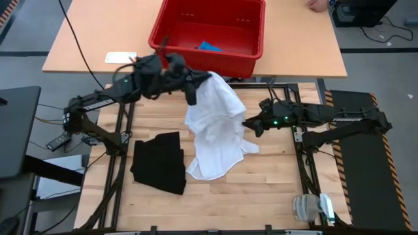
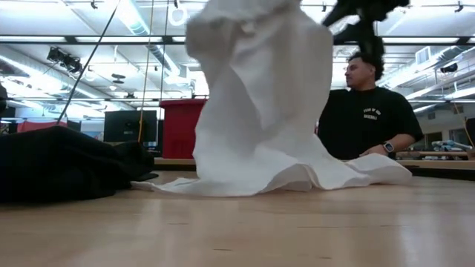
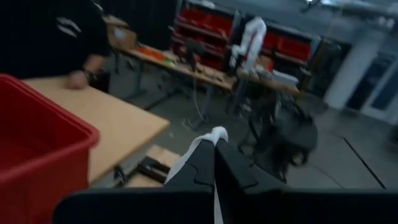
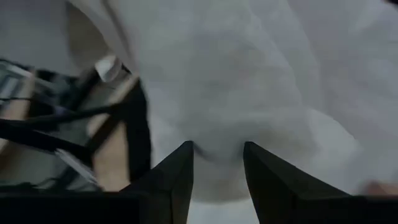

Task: Fold laundry
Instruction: Fold the white shirt

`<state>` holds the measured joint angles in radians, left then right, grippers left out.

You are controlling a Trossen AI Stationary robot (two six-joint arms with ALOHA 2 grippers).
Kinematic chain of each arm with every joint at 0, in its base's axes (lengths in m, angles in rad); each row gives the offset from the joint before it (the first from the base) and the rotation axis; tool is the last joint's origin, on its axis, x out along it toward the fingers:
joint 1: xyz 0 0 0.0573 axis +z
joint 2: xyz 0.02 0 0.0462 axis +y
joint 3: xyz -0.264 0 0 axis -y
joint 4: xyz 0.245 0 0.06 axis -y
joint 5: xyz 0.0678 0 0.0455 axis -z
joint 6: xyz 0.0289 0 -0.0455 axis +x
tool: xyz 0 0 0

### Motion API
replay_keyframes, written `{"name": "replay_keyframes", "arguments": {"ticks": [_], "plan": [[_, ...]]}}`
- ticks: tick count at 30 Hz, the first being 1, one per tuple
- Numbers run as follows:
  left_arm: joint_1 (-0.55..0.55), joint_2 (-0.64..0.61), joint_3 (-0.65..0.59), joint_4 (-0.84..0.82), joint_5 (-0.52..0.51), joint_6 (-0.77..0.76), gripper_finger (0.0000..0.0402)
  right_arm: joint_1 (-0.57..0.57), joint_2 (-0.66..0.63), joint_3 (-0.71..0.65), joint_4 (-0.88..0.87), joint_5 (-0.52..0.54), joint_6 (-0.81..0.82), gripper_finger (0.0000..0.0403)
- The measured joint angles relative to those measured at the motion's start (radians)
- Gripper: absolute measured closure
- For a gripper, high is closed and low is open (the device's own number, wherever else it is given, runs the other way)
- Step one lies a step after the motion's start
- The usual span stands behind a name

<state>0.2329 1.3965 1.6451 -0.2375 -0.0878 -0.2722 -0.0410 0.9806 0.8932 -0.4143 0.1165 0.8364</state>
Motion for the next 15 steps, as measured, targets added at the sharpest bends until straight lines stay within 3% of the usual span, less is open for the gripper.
{"name": "replay_keyframes", "arguments": {"ticks": [4,15], "plan": [[0.000,-0.036,0.000,0.002,-0.048,0.000,0.0398,0.022,0.061,0.000,0.103,-0.028,0.010,0.0254],[-0.005,-0.040,0.000,-0.047,-0.050,-0.015,0.0398,0.104,0.228,0.000,0.207,-0.066,0.062,0.0254]]}}
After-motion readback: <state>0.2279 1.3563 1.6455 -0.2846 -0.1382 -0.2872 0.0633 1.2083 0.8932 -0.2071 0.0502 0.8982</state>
